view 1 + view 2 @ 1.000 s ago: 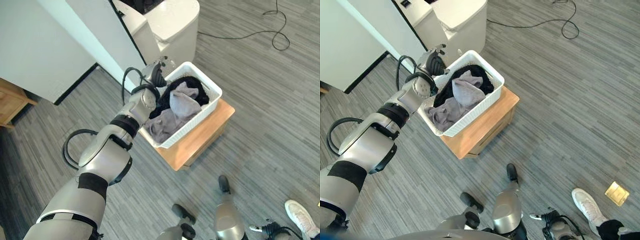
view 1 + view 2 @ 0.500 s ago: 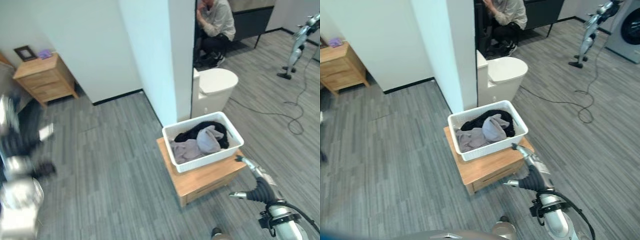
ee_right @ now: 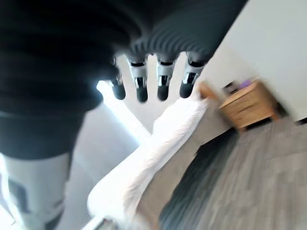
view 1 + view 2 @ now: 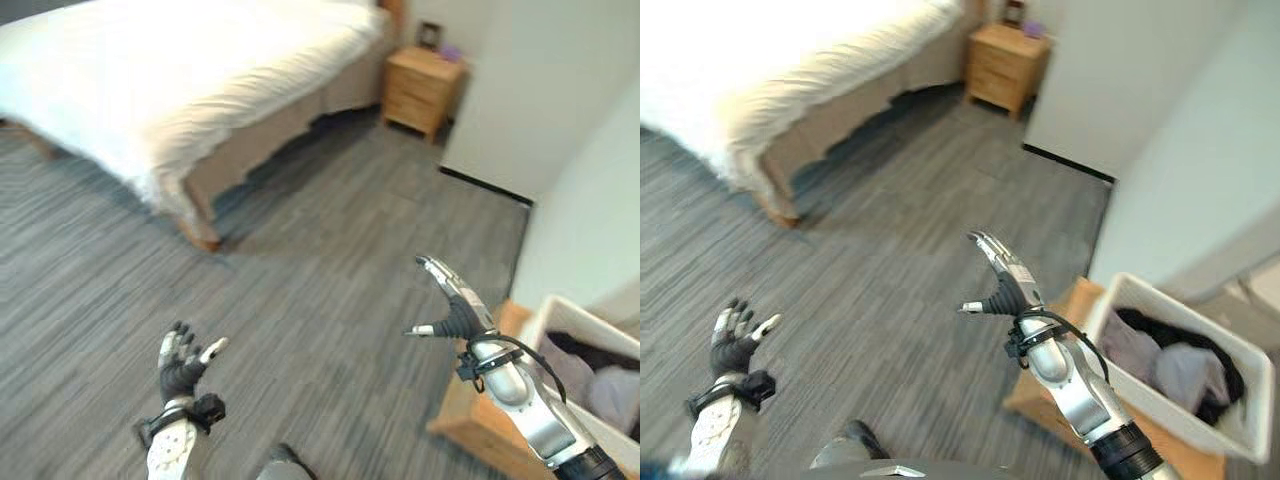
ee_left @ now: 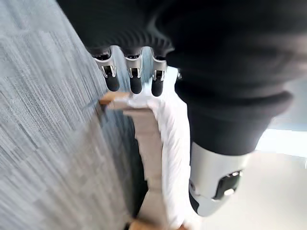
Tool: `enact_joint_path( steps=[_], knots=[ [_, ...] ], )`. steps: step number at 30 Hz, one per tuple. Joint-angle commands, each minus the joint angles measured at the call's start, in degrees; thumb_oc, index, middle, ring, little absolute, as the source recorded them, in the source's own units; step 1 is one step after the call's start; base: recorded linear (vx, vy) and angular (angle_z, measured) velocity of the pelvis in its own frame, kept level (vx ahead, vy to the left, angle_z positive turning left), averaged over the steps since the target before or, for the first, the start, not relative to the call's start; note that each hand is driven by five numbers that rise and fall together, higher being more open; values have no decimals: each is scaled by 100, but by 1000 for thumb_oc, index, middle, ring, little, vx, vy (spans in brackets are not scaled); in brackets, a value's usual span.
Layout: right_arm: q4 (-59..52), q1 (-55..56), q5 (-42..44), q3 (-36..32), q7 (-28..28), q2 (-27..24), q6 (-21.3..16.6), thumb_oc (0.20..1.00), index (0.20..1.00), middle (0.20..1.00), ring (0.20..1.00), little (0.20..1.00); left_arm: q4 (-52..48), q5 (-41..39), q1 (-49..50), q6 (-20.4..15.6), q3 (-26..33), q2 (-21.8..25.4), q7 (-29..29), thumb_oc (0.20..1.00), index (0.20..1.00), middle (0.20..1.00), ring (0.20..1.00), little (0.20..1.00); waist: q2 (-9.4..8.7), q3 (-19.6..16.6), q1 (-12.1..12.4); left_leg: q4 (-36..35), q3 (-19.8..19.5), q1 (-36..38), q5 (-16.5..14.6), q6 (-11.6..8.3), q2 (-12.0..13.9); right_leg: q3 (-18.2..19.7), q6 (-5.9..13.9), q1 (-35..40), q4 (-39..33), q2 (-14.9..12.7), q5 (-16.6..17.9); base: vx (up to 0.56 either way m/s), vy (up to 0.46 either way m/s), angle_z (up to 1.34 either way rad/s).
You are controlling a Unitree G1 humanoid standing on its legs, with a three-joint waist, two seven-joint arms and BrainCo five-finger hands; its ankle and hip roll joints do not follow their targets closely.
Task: Pick up bed clothes into laundry basket.
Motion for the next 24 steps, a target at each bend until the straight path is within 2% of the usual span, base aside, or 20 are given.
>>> enact_joint_path(
  steps=[1,3,4,5,6,7,8,9,10,11,12,13,14,15,18,20,24],
  knots=[
    [-290,-269,61,-70,-77,-72,-95,1000,1000,1000,1000,1000,-814,2,-165,-255,103,463,-253,1000,1000,1000,1000,1000,317,9,-55,-2202,-950,989,1096,-695,188,-167,451,-220,411,-624,27,83,287,74],
    [-229,-349,78,6,-77,41,-58,1000,1000,1000,1000,1000,-962,79,-296,-274,-15,604,-243,1000,1000,1000,1000,1000,221,150,-118,-2238,-1266,931,866,-554,-141,65,554,-406,1021,-1005,451,72,237,102],
    [-194,-392,109,-3,-104,72,-45,1000,1000,1000,1000,1000,-994,90,-425,-280,-94,649,-207,1000,1000,1000,1000,1000,182,217,-213,-2254,-1409,833,796,-480,-281,389,590,-554,1201,-1051,591,61,231,107],
    [-197,-381,172,-30,-126,102,-31,1000,1000,1000,1000,1000,-1026,45,-545,-259,-211,673,-205,1000,1000,1000,1000,1000,203,295,-355,-2263,-1628,802,752,-474,-366,929,552,-767,1313,-877,461,42,155,130],
    [-195,-393,175,-38,-126,97,-30,1000,1000,1000,1000,1000,-1020,42,-565,-258,-215,672,-202,1000,1000,1000,1000,1000,205,290,-344,-2263,-1617,782,759,-469,-365,944,548,-808,1343,-886,448,91,264,202],
    [-208,-316,300,-132,-205,89,14,1000,1000,1000,1000,1000,-999,-49,-887,-234,-466,680,-173,1000,1000,1000,1000,1000,326,482,-528,-2266,-1910,653,816,-417,-448,1928,260,-1260,1263,-195,-477,92,246,177],
    [-246,-304,311,-154,-249,106,32,1000,1000,1000,1000,1000,-1017,-113,-986,-237,-600,637,-201,1000,1000,1000,1000,1000,383,572,-581,-2300,-2197,634,773,-378,-584,2426,176,-1434,1183,161,-853,142,288,127],
    [-285,-307,316,-181,-283,100,57,1000,1000,1000,1000,1000,-1041,-149,-1048,-251,-706,613,-243,1000,1000,1000,1000,1000,415,648,-635,-2308,-2444,633,705,-352,-728,2746,119,-1550,1173,401,-1061,136,140,140],
    [-276,-262,316,-196,-336,114,48,1000,1000,1000,1000,1000,-1043,-118,-1125,-237,-867,617,-299,1000,1000,1000,1000,1000,413,699,-726,-2350,-2635,634,666,-310,-883,3098,27,-1605,1003,683,-1230,72,53,224],
    [-270,-266,315,-203,-340,113,43,1000,1000,1000,1000,1000,-1037,-117,-1137,-239,-874,616,-298,1000,1000,1000,1000,1000,432,692,-737,-2354,-2657,605,695,-310,-865,3070,9,-1607,972,706,-1201,83,34,337],
    [-307,-213,319,-251,-363,141,63,1000,1000,1000,1000,1000,-1022,-101,-1195,-226,-978,596,-327,1000,1000,1000,1000,1000,415,715,-836,-2354,-2847,620,632,-290,-991,3429,-26,-1718,835,941,-1244,166,64,289],
    [-295,-79,343,-272,-391,194,75,1000,1000,1000,1000,1000,-948,-38,-1315,-186,-1151,548,-373,1000,1000,1000,1000,1000,391,768,-1020,-2354,-3250,647,524,-229,-1269,4190,-91,-1897,547,1408,-1193,237,119,237],
    [-301,90,352,-230,-374,218,66,1000,1000,1000,1000,1000,-947,-18,-1317,-185,-1211,551,-465,1000,1000,1000,1000,1000,389,817,-1067,-2354,-3670,617,483,-183,-1534,4768,-191,-2054,354,1771,-1059,209,75,179],
    [-252,72,306,-180,-380,224,95,1000,1000,1000,1000,1000,-1001,-3,-1327,-173,-1226,565,-524,1000,1000,1000,1000,1000,365,814,-1094,-2354,-3800,643,412,-161,-1627,4819,-188,-2050,268,1789,-955,117,15,175],
    [-25,-71,317,-13,-367,323,120,1000,1000,1000,1000,1000,-1010,56,-1307,-146,-1199,506,-576,1000,1000,1000,1000,1000,248,683,-1068,-2354,-3777,867,322,-40,-1768,4705,-219,-1639,-219,1657,-752,133,-47,223],
    [18,-61,560,-84,-288,347,137,1000,1000,1000,1000,1000,-1007,101,-1023,-107,-1065,427,-593,1000,1000,1000,1000,1000,262,544,-992,-2285,-3626,1040,218,2,-1786,4701,-202,-1359,-466,1625,-692,200,-9,-71],
    [44,434,950,-412,-183,443,183,1000,1000,1000,1000,1000,-836,461,-552,-17,-841,471,-513,1000,1000,1000,1000,1000,311,306,-994,-2354,-3677,1299,148,-22,-1721,4578,-257,-1062,-543,1654,-815,119,-15,-83]
  ],
)
